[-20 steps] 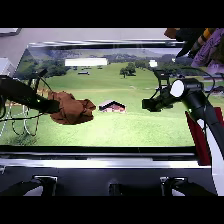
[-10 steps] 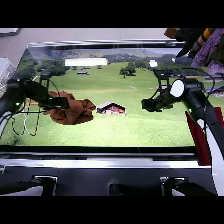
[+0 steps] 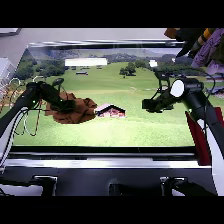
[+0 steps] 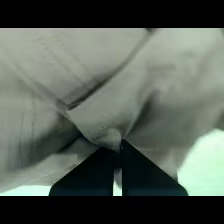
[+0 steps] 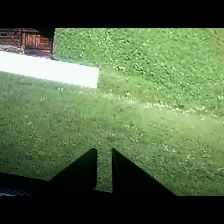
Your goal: Fold the clothes and pants, and hang the long-sleeved shirts on hangers.
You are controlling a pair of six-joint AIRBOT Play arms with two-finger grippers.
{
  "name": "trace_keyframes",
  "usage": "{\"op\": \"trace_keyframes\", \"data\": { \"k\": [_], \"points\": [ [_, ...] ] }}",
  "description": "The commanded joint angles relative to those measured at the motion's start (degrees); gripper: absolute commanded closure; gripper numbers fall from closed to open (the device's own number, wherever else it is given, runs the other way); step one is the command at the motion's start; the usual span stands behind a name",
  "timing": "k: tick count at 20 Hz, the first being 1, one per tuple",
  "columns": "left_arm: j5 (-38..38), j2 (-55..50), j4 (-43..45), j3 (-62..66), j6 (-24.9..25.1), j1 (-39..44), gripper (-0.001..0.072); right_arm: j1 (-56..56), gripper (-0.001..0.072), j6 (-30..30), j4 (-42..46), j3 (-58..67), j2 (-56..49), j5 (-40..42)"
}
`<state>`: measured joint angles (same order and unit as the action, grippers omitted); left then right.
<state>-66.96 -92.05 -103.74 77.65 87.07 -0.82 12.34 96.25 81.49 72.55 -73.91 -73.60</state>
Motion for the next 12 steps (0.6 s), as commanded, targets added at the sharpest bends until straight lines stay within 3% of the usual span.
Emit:
{"op": "trace_keyframes", "data": {
  "k": [1,4,6,9,12],
  "points": [
    [-1.3,-0.3,-9.1,1.9,1.0,4.9,0.0694,0.1,0.0564,0.4,7.7,0.1,1.2,-6.9],
    [3.0,-0.8,-13.8,1.9,0.7,13.8,0.0694,0.1,0.0564,0.3,19.8,0.1,4.6,-11.8],
    [6.6,-1.6,-14.3,1.9,-2.8,19.8,0.0695,0.1,0.0564,-0.1,26.1,0.1,7.1,-14.4],
    [10.3,-3.7,-16.2,1.9,-7.2,26.6,0.0694,0.1,0.0564,-1.1,29.3,0.0,10.8,-15.1],
    [11.1,-6.5,-20.7,3.0,-7.2,31.0,0.0695,0.0,0.0564,-1.1,32.3,0.0,13.8,-15.6]
  ]
}}
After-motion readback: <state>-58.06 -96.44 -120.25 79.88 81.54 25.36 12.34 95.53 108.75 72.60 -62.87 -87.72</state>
